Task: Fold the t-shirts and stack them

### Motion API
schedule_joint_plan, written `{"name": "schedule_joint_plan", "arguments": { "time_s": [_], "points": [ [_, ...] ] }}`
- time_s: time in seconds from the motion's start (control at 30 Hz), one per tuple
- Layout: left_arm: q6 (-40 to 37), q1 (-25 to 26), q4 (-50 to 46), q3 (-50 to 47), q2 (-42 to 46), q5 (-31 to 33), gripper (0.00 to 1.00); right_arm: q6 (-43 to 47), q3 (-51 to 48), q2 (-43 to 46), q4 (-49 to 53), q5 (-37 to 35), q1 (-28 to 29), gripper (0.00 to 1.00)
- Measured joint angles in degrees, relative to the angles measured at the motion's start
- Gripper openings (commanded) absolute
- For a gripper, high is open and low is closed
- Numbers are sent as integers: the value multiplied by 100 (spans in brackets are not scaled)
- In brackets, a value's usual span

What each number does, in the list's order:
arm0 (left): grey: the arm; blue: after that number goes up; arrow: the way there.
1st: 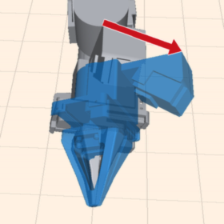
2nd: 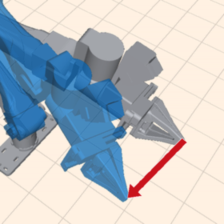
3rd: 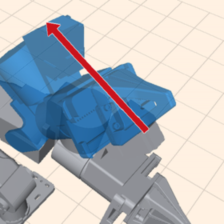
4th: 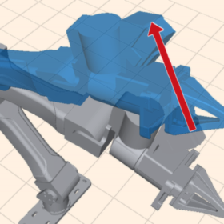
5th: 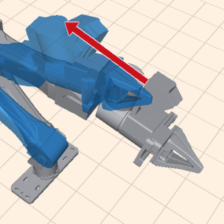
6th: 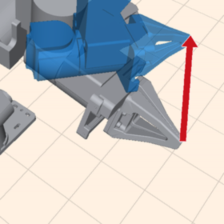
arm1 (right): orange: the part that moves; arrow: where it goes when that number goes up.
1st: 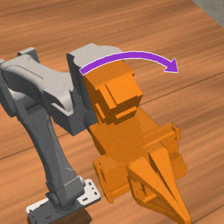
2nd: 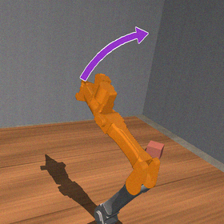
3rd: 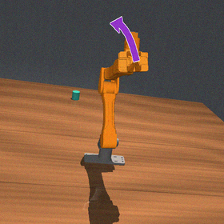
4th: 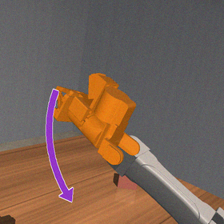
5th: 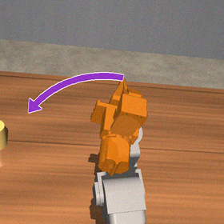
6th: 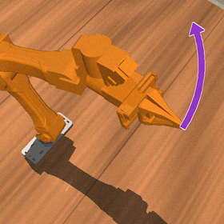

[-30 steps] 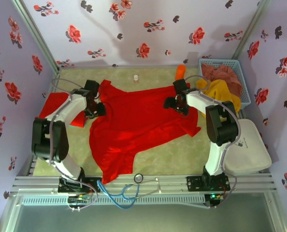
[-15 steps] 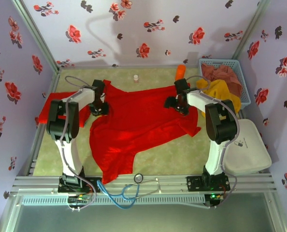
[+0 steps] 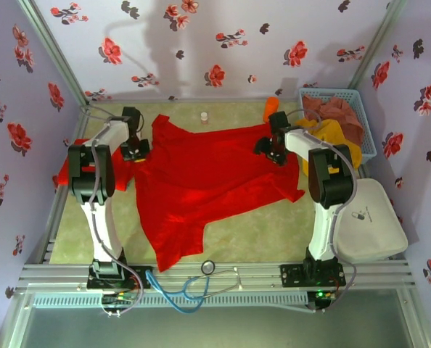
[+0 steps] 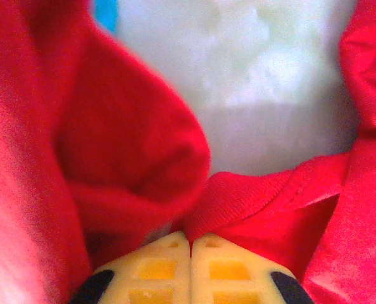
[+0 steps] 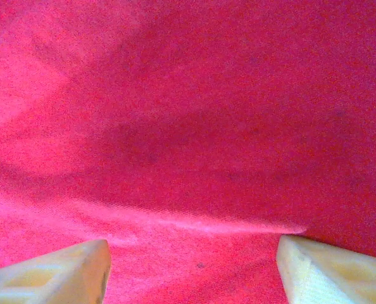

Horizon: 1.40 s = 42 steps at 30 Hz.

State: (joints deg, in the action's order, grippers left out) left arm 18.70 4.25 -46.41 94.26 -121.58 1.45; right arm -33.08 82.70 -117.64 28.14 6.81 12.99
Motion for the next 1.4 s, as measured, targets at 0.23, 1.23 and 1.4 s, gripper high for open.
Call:
{"name": "schedule_joint_plan", "arguments": {
  "time_s": [0.23,1.23,1.4],
  "points": [
    [-4,-72,-636,1906,-957,116,8,-101,258,-166,0,31,0,74],
    [767,1394,-918,-3244,3995,-68,59,-55,-3613,4288,651,-1043,57,73],
    [1279,2155,-994,-3936,4524,-149,59,-212,-4157,4371,649,-1226,149,69]
  ]
}}
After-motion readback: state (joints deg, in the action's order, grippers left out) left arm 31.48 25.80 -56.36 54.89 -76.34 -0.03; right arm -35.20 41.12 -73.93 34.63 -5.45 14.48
